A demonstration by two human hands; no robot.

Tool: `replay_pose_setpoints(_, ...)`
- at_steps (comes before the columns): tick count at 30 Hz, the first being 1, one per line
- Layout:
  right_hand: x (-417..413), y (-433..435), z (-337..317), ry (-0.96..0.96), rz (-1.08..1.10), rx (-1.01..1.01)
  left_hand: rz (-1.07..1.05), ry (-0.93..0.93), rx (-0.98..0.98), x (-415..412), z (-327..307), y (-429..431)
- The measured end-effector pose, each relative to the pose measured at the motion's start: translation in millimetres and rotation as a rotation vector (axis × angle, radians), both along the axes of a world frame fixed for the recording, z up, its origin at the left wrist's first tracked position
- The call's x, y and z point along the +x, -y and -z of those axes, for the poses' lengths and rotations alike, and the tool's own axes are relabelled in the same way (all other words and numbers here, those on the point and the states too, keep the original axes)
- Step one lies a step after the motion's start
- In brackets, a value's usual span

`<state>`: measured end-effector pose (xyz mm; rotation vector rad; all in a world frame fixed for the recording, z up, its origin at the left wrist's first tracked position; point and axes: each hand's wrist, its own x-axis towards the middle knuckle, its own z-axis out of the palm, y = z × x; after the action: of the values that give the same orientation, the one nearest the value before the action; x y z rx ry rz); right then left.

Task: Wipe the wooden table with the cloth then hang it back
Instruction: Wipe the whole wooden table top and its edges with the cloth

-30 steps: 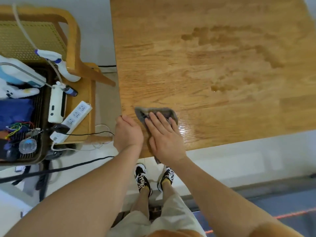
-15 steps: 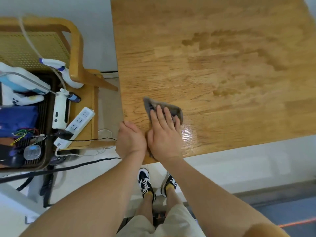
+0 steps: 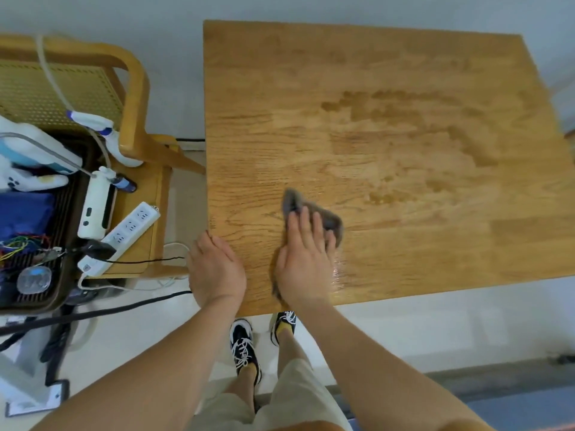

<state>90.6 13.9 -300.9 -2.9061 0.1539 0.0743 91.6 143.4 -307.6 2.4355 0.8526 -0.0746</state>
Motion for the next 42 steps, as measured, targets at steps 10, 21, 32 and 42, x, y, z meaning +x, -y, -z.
replay_pose_setpoints(10, 28.5, 206.1, -10.5, -0.021, -0.035, -0.026, 0.617, 0.015, 0.299, 43.3, -18.3, 15.6)
replay_pose_setpoints(21, 57.1, 67.3, -1.2, -0.012, -0.284, 0.035, 0.532, 0.045, 0.345, 68.5, -4.6, 36.8)
replay_pose_setpoints(32, 99.8, 187.8, -6.6, -0.030, 0.129, -0.042, 0.526, -0.004, 0.375, 72.5, -7.5, 36.8)
replay_pose_setpoints(42, 25.5, 90.8, 2.3, -0.059, -0.726, -0.019, 0.538, -0.007, 0.371, 70.2, -10.0, 36.2)
